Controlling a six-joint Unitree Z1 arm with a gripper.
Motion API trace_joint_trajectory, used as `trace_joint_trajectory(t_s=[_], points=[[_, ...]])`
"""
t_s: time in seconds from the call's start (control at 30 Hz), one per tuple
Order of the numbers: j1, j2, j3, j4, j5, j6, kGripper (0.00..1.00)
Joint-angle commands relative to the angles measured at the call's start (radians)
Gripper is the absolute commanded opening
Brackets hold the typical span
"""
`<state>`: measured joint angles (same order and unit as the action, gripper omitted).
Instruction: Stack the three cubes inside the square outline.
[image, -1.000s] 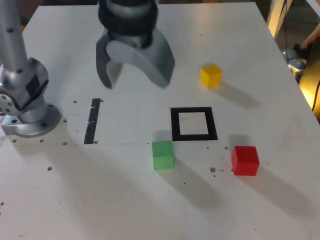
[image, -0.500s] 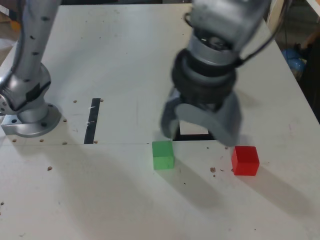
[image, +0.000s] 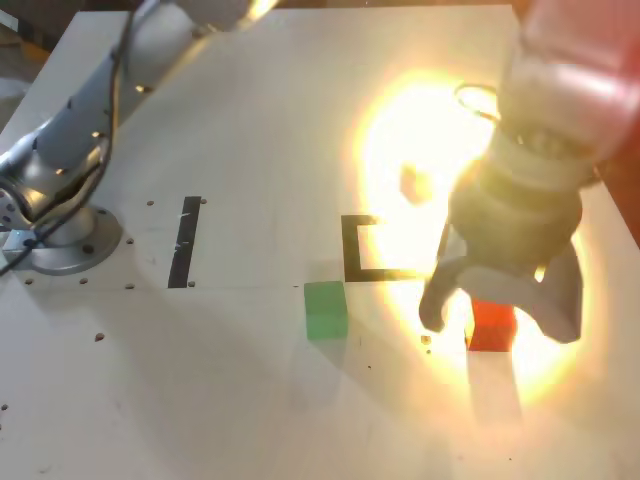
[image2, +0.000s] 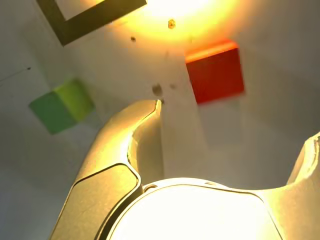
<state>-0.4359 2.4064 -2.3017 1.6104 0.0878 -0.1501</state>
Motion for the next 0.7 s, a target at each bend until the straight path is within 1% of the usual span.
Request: trace_joint_trajectory(t_s=[0.0,0.17,0.43,0.57,0.67], points=[[0.01,0.006,0.011,0.011,-0.008,0.0,0.98],[0.037,0.017,0.037,0.007,-0.01,0.0,0.96],[0.055,0.038,0.009,-0.007,0.017,0.0,0.87],[0.061,0.059,-0.011,-0.012,0.014,0.0,0.83],[0.07,0.075,-0.015,-0.015,-0.001,0.001,0.8]])
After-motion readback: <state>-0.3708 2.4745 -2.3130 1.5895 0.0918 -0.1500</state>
